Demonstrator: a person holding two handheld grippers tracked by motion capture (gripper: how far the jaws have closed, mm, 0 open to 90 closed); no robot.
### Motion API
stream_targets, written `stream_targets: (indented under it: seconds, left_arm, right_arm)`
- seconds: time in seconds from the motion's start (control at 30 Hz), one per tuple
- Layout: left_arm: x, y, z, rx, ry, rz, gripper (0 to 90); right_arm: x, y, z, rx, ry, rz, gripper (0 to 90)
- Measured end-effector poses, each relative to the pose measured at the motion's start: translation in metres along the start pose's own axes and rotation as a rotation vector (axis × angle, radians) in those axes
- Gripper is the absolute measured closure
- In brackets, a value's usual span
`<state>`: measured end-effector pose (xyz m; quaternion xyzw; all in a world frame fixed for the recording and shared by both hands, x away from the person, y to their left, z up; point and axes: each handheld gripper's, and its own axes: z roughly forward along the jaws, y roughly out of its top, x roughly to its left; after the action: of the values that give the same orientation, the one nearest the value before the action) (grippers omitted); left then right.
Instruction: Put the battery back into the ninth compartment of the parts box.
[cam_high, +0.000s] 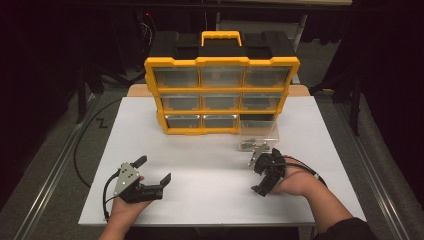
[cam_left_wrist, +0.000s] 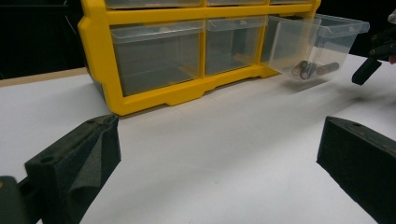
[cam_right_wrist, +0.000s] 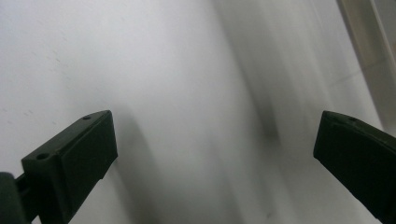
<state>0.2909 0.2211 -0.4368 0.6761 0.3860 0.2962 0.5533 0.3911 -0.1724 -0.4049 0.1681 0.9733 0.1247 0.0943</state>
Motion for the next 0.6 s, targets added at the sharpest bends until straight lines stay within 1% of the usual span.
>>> stream_targets:
  seconds: [0.03,0.13,0.3,0.37,0.4,0.57,0.6]
  left_arm:
    - [0.0,0.0,0.0,0.002,0.001,-0.001,0.1]
    - [0.0,-0.001,0.002,0.011,0.001,0.0,0.1]
    - [-0.001,-0.001,0.002,0.016,0.004,-0.002,0.1]
    - [0.0,0.0,0.002,0.017,0.006,-0.004,0.1]
    - [0.0,0.0,0.002,0.018,0.007,-0.005,0.1]
    - [0.0,0.0,0.003,0.027,0.011,-0.005,0.1]
    - [-0.001,0.0,0.003,0.027,0.011,-0.004,0.1]
  right_arm:
    - [0.001,0.0,0.0,-0.003,0.0,-0.006,1.0]
    - [0.004,-0.001,0.001,-0.036,-0.008,-0.002,1.0]
    - [0.004,-0.009,0.001,-0.112,-0.03,0.04,1.0]
    - [0.005,-0.012,0.0,-0.145,-0.038,0.065,1.0]
    - [0.005,-0.014,0.0,-0.164,-0.038,0.068,1.1]
    - [0.007,-0.023,0.004,-0.244,-0.06,0.111,1.0]
    - [0.007,-0.025,0.005,-0.261,-0.062,0.112,1.0]
